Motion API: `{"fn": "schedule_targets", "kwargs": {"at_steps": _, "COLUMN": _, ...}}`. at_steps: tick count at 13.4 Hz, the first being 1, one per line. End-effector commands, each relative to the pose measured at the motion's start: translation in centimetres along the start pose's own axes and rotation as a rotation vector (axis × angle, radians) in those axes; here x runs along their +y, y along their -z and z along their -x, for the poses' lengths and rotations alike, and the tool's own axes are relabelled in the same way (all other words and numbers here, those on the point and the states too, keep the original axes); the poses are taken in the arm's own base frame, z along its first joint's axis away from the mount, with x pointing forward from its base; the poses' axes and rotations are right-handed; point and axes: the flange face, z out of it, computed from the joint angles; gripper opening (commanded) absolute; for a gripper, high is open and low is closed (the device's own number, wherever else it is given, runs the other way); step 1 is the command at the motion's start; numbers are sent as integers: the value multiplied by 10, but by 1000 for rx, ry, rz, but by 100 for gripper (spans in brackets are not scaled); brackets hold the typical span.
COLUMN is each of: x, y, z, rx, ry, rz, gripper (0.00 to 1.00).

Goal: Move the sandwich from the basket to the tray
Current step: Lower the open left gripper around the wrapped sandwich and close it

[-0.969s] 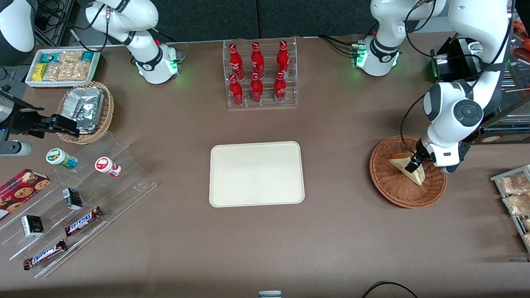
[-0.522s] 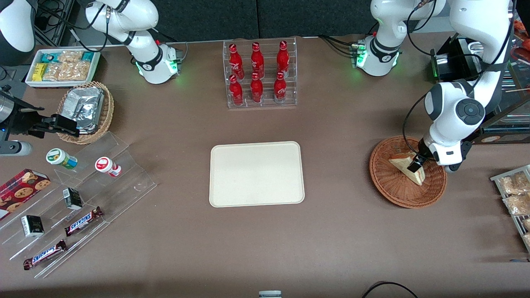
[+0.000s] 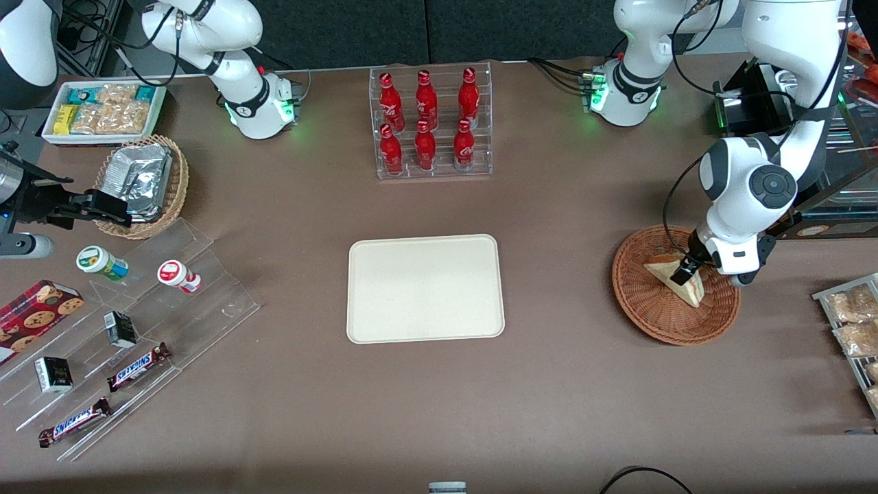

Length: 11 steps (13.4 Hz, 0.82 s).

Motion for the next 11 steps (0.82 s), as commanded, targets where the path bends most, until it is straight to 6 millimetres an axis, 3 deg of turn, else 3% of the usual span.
{"fn": "schedule_targets", "kwargs": {"at_steps": 1, "x": 5, "y": -2, "z": 11, "rx": 1, "ry": -9, "rz": 10, "gripper": 74}}
{"fn": "schedule_targets", "kwargs": {"at_steps": 3, "x": 7, "y": -4, "z": 13, "rx": -2, "ry": -2, "rz": 7, "gripper": 64}}
{"fn": "schedule_targets", "kwargs": {"at_steps": 4, "x": 8, "y": -4, "z": 14, "rx": -2, "ry": 6, "rz": 7, "gripper": 49}}
{"fn": "schedule_targets", "kwargs": {"at_steps": 5, "x": 7, "y": -5, "z": 15, "rx": -4, "ry": 6, "rz": 5, "gripper": 29}}
{"fn": "schedule_targets", "kwargs": {"at_steps": 7, "x": 8, "y": -5, "z": 14, "rx": -5, "ry": 4, "rz": 2, "gripper": 8}}
{"fn": "schedule_targets", "kwargs": {"at_steps": 9, "x": 9, "y": -2, "z": 12, "rx": -2, "ry": -1, "rz": 5, "gripper": 5}}
{"fn": "schedule_targets", "kwargs": {"at_steps": 11, "x": 12, "y": 15, "z": 7, "rx": 8, "ry": -5, "rz": 13, "gripper": 5}}
